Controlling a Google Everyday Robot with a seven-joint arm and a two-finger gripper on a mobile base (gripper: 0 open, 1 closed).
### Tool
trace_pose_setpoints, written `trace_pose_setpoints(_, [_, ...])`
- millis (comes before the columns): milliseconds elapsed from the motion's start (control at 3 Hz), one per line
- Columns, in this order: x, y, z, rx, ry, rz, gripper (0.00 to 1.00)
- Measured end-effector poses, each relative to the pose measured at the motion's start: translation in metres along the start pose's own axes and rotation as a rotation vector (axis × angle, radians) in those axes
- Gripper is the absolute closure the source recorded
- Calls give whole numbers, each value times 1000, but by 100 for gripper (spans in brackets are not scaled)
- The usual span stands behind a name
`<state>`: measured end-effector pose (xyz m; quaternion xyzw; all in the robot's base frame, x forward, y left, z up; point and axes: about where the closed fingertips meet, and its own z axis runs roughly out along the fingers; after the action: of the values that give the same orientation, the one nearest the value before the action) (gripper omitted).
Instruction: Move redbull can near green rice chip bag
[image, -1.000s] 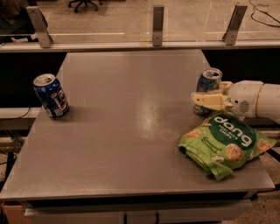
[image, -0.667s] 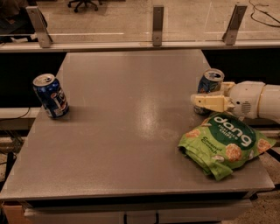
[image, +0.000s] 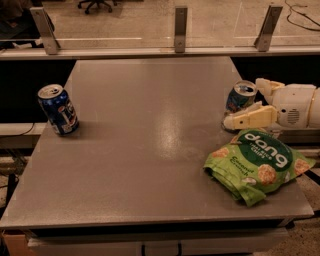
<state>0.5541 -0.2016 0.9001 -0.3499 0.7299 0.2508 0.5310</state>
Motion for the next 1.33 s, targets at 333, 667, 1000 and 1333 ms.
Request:
trace_pose_setpoints(333, [-34,-12,-39,15,-28,-49,0])
trace_pose_setpoints(667, [-76,-29,-64,-6,-53,-109,0])
trace_pose_setpoints(1000, [-121,-54,-57,-24,-79,-188,0])
trace_pose_setpoints(1333, [-162,-60,-64,-1,-131,-246,0])
